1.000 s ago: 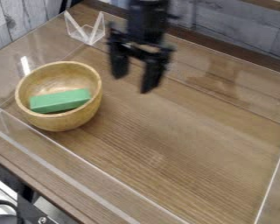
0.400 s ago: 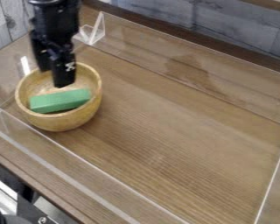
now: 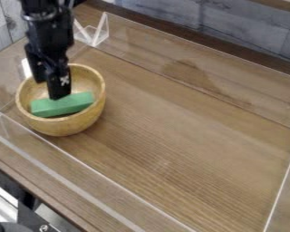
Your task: Move green object from inside the wooden bowl to the table next to it
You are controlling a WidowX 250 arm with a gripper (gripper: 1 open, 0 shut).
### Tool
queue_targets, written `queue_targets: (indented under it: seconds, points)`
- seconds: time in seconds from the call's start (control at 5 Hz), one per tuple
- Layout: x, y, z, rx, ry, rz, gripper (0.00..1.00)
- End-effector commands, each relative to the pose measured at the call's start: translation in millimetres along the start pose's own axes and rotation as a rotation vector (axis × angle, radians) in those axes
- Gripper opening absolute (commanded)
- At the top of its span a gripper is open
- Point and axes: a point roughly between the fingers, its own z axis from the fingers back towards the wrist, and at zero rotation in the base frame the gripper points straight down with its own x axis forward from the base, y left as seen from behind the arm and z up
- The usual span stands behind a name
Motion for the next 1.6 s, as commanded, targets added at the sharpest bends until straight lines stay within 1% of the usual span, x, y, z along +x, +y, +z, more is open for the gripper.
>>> queue_targets:
  seconds: [0.0, 0.2, 0.4, 0.8, 1.0, 1.2, 1.4]
  points:
    - [1.6, 11.8, -9.6, 0.028, -0.017, -0.050, 1.00]
    - [9.0, 13.7, -23.7, 0.030, -0.035, -0.126, 1.00]
    - [15.3, 12.9, -27.7, 0.025, -0.061, -0.177, 1.00]
    - [9.4, 28.7, -31.4, -0.011, -0.089, -0.232, 1.00]
    - [6.8, 36.0, -39.6, -0.019, -0.095, -0.266, 1.00]
    - [-6.1, 39.1, -42.4, -0.030, -0.100, -0.252, 0.00]
    - [-18.3, 41.4, -45.7, -0.038, -0.104, -0.241, 0.00]
